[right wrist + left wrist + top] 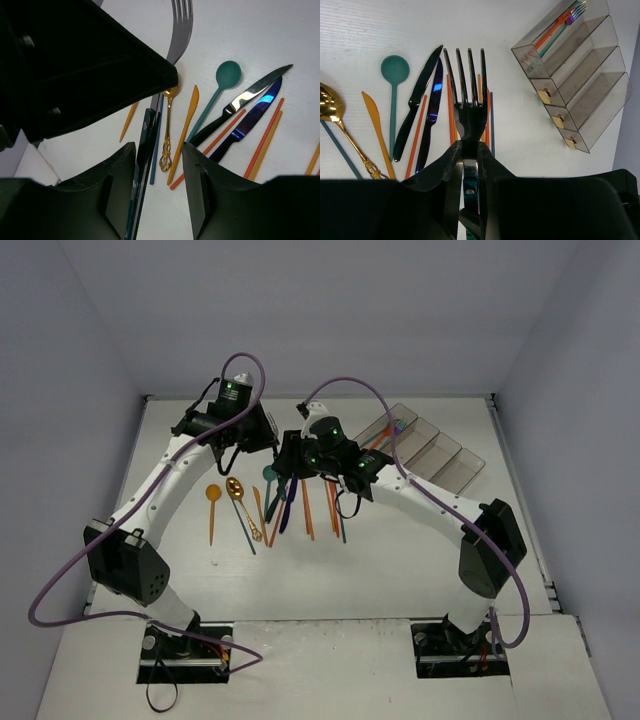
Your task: Sort the eating utensils into containers
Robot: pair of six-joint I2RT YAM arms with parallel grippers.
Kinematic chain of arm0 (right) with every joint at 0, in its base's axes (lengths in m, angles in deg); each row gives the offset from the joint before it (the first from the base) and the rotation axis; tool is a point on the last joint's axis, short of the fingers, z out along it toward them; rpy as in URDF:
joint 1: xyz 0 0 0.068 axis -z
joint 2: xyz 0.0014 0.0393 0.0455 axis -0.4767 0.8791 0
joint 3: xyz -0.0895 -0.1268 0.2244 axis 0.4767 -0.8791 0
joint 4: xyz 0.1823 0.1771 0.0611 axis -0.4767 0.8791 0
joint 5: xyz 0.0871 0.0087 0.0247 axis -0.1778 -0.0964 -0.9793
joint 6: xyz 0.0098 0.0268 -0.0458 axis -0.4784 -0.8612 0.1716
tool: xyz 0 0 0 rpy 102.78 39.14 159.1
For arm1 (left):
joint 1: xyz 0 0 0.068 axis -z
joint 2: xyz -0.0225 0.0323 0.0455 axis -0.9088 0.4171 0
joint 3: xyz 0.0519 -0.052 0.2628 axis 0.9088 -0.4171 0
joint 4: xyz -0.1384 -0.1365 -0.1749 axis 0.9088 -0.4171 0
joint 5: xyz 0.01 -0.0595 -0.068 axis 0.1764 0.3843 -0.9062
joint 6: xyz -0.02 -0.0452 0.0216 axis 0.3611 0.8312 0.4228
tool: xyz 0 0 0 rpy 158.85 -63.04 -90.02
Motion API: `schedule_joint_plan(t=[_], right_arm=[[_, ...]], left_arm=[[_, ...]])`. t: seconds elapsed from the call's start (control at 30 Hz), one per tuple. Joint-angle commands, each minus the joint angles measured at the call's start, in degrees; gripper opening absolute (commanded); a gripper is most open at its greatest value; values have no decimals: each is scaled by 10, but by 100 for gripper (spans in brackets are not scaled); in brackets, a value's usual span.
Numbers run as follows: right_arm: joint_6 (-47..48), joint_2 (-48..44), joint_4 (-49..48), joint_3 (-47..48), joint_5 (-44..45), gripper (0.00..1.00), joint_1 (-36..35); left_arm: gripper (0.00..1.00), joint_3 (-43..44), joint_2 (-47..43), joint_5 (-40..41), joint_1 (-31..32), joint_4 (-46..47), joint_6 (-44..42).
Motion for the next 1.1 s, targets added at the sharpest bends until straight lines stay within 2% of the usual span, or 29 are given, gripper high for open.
schedule_joint_plan(t=[0.0,0.1,0.43,0.47,0.57,0.63,0.77,0.97,1.07], right_arm=[[-14,-10,-51,20,5,15,-5],[-20,-10,-53,14,4,0,-5],[-29,-30,-64,-15,11,0,-6],[-29,-32,-64,-16,12,0,-6],[-31,-38,-65,-26,23,0,-6],[-32,-43,-65,-31,29,0,-5],[-42,-51,-65,-45,44,0,1],[-84,-66,-65,-68,75,0,46],[-114,-82,-63,-80,89,0,86]], left_arm=[[0,1,-41,7,5,32,3],[0,0,-44,9,7,34,0],[0,-18,-52,11,10,42,-11],[5,-18,-53,12,10,43,-13],[51,-20,-58,24,10,42,-25],[66,-22,-65,37,9,42,-33],[78,-16,-87,62,8,41,-57],[80,-41,-149,125,3,44,-105],[80,-103,-193,154,0,52,-135]])
